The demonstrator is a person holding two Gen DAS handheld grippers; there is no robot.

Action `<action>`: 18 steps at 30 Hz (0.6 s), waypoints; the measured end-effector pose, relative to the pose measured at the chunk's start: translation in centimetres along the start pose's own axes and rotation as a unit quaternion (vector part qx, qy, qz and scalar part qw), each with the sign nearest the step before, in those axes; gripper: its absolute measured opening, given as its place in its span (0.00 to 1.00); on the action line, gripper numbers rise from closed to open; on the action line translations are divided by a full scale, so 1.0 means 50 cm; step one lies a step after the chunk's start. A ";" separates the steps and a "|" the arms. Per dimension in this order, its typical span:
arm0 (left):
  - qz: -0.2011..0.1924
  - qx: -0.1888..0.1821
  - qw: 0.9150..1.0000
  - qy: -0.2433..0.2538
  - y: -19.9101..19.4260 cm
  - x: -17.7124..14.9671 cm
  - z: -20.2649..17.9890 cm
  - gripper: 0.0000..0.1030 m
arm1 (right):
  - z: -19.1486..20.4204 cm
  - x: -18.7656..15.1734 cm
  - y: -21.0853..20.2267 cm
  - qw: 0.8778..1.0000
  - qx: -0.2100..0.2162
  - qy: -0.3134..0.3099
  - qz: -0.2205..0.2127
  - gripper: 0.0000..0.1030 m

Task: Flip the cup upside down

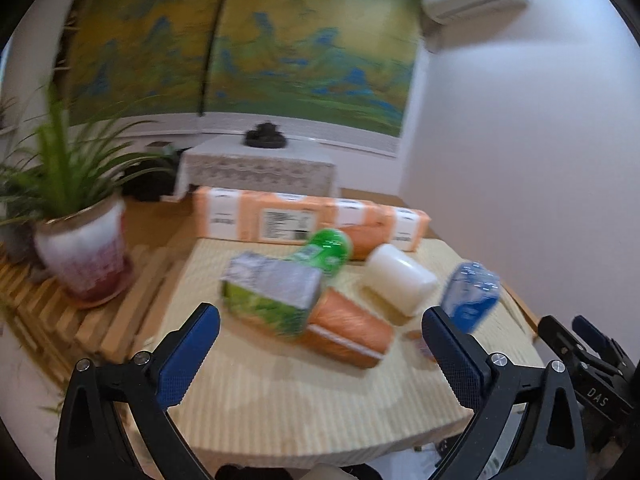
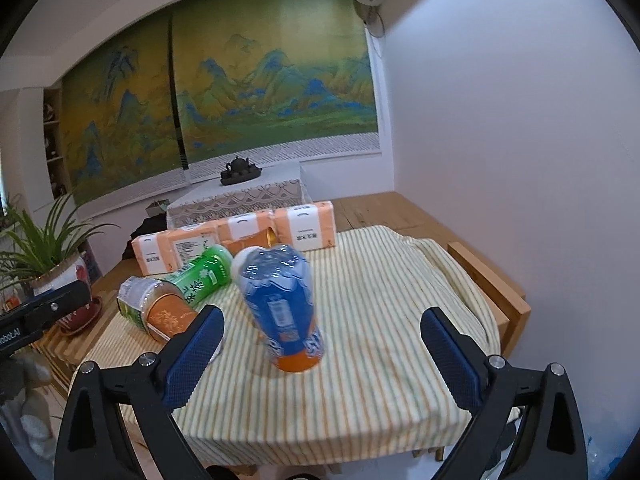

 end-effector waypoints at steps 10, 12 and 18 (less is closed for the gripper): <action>-0.034 0.077 0.996 0.035 -0.060 -0.003 0.049 1.00 | 0.074 -0.019 0.004 0.999 0.028 -0.035 -0.009 0.94; -0.033 0.075 0.996 0.038 -0.058 0.000 0.044 1.00 | 0.078 -0.019 0.006 0.999 0.035 -0.030 -0.004 0.94; -0.038 0.079 0.996 0.035 -0.055 0.006 0.035 1.00 | 0.080 -0.013 0.008 0.999 0.034 -0.026 -0.009 0.94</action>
Point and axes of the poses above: each gripper's, at about its wrist camera, not at the fingertips, and y roughly the way its jaws point, z to its left, x to its top, the point moved 7 cm from there along y, roughly the way its jaws point, and after that the axes turned 10 degrees about y, right-handed, at the moved point
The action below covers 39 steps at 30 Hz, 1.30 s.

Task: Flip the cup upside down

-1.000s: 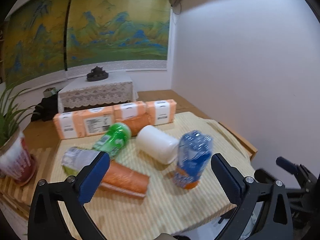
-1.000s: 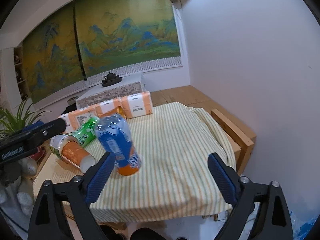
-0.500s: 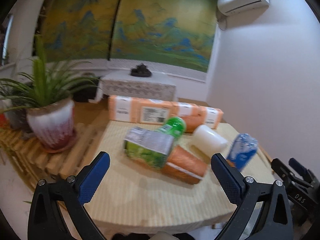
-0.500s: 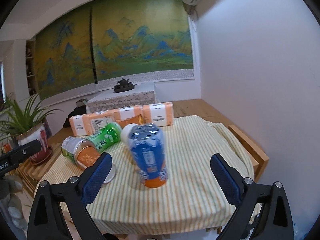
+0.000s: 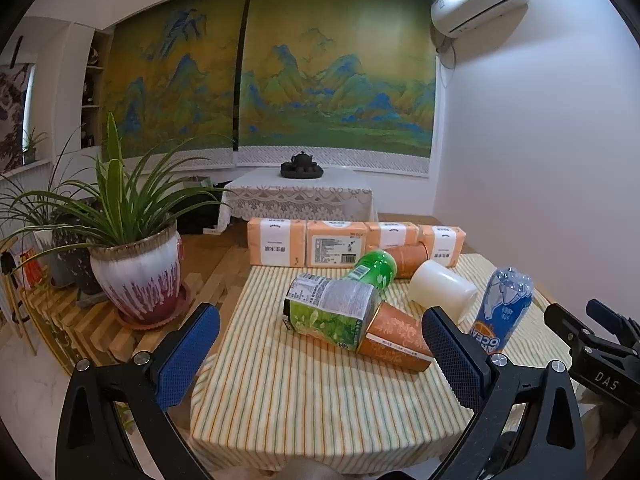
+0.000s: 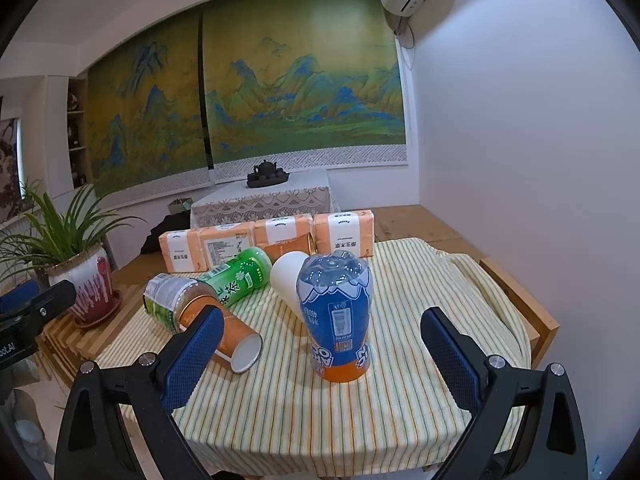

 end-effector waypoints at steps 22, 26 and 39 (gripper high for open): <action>0.004 -0.006 1.000 -0.001 0.017 -0.009 -0.018 1.00 | 0.007 -0.005 -0.011 1.000 -0.013 -0.014 -0.025 0.94; 0.007 -0.011 1.000 0.000 0.021 -0.013 -0.022 1.00 | 0.007 -0.006 -0.011 1.000 -0.013 -0.014 -0.024 0.94; 0.018 -0.017 1.000 0.002 0.039 -0.024 -0.026 1.00 | 0.007 -0.010 -0.001 1.000 -0.019 -0.017 -0.016 0.94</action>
Point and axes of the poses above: each gripper's, at about its wrist camera, not at the fingertips, and y roughly the way its jaws point, z to its left, x to its top, the point moved 7 cm from there along y, roughly the way its jaws point, and after that the axes turned 10 degrees about y, right-handed, at the moved point
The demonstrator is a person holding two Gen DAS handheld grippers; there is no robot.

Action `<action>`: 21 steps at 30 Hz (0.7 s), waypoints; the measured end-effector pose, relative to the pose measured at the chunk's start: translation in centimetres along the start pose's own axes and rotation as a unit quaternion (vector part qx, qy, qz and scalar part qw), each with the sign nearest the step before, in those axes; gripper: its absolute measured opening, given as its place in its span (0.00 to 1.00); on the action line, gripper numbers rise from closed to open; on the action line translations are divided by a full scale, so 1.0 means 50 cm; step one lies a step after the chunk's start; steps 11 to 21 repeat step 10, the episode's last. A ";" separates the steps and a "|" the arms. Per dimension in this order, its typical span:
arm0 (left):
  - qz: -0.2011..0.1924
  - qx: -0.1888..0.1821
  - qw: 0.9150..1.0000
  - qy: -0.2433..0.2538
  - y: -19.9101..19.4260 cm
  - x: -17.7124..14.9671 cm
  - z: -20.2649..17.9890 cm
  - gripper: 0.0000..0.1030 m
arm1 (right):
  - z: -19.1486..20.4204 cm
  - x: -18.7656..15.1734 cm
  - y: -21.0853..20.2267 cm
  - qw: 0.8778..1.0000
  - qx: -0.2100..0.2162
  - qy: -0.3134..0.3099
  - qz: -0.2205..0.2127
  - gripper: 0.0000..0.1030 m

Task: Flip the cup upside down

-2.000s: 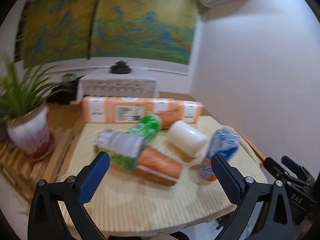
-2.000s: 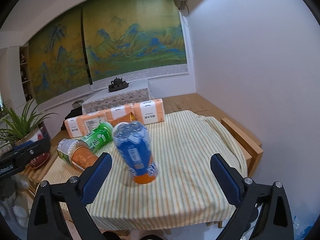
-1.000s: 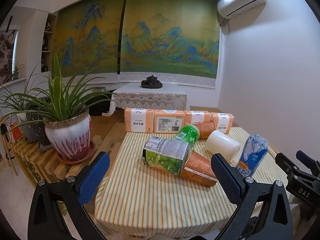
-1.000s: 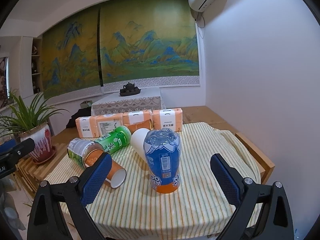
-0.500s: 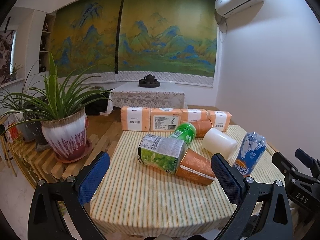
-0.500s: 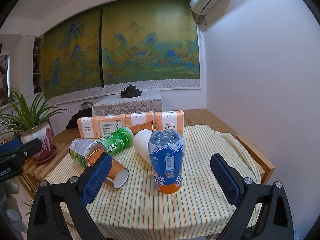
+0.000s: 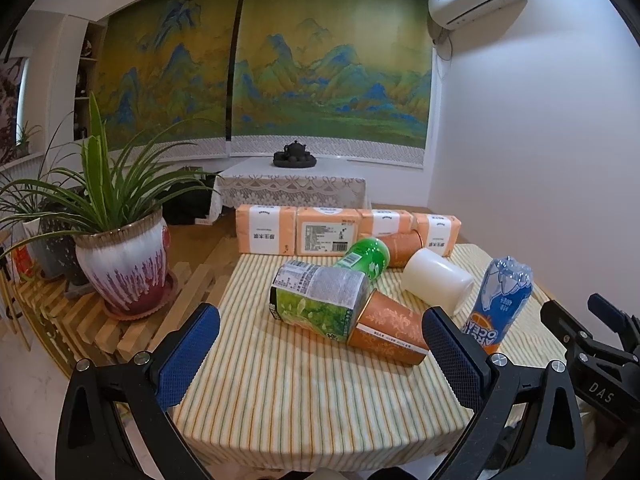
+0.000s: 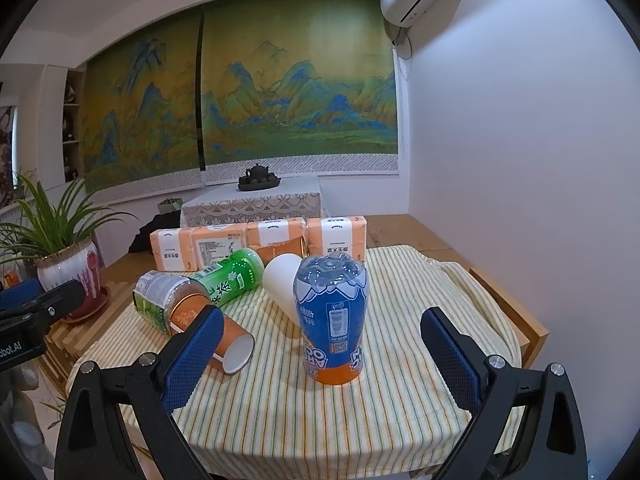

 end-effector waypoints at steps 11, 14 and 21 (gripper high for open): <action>0.027 -0.011 1.000 -0.006 0.039 -0.025 -0.003 0.99 | -0.006 -0.008 0.013 1.000 -0.005 0.004 0.011 0.94; 0.027 -0.011 1.000 -0.006 0.039 -0.025 -0.003 0.99 | -0.006 -0.008 0.013 1.000 -0.005 0.004 0.011 0.94; 0.027 -0.011 1.000 -0.006 0.039 -0.025 -0.003 0.99 | -0.006 -0.008 0.013 1.000 -0.005 0.004 0.011 0.94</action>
Point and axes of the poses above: each gripper's, at about its wrist camera, not at the fingertips, and y roughly the way its jaws point, z to its left, x to its top, the point moved 7 cm from there along y, roughly the way its jaws point, and after that the axes turned 10 degrees about y, right-handed, at the moved point
